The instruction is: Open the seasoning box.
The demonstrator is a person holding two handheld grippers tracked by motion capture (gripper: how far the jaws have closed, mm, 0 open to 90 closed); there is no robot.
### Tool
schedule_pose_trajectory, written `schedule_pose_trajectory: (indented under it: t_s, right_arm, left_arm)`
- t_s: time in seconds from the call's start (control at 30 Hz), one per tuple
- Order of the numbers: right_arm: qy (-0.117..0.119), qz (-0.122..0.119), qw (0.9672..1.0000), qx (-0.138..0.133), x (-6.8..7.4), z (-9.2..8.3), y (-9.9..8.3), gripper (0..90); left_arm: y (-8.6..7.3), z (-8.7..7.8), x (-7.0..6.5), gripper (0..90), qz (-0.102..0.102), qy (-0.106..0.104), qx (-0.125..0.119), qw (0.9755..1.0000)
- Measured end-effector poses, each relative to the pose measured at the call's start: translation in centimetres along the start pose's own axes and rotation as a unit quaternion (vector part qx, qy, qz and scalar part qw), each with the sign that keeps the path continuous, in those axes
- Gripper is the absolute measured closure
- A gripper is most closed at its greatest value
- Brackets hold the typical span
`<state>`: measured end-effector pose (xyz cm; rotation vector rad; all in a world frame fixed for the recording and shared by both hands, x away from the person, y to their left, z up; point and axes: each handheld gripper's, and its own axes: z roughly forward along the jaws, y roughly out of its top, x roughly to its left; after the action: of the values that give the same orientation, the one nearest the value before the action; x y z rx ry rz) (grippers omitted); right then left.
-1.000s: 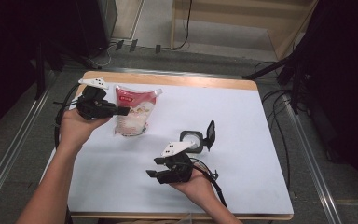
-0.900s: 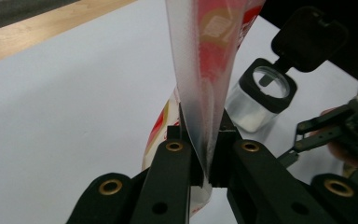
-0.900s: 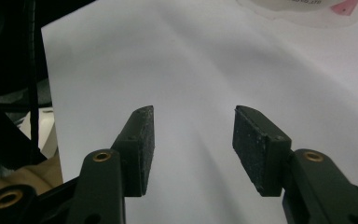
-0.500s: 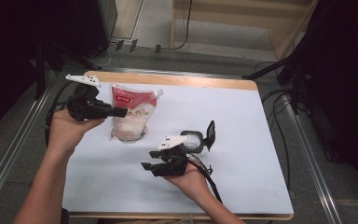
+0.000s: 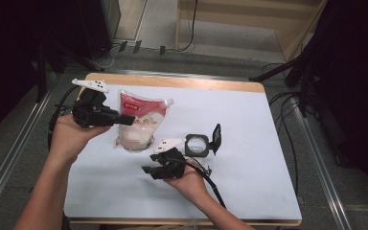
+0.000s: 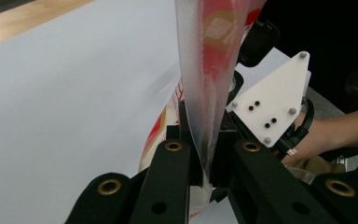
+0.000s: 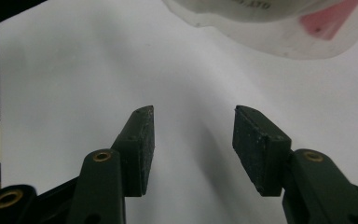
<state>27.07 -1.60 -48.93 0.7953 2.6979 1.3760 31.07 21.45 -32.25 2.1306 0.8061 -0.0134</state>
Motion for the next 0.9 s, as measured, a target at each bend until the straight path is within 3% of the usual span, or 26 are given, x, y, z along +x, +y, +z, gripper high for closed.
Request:
schedule_pose_trajectory:
  t_s: [0.27,0.5,0.77,0.9]
  right_arm:
    - [-0.016,0.005,0.9997,-0.019,-0.5,-0.3,0.0,47.8]
    - [-0.04,0.004,0.9983,-0.042,-0.8,-0.5,-0.2,48.7]
    - [-0.045,0.005,0.9972,-0.06,-0.9,-0.3,-0.5,49.7]
    - [-0.049,-0.007,0.9958,-0.077,-0.4,-0.6,-0.4,50.9]
  left_arm:
    - [0.1,0.7,-0.8,88.1,-0.006,-0.014,0.016,0.9997]
    - [0.3,1.0,-1.2,88.1,-0.019,-0.041,0.027,0.9986]
    - [0.5,0.6,-1.5,88.1,-0.055,-0.085,0.018,0.9947]
    - [0.4,0.8,-1.5,87.4,-0.055,-0.078,0.019,0.9953]
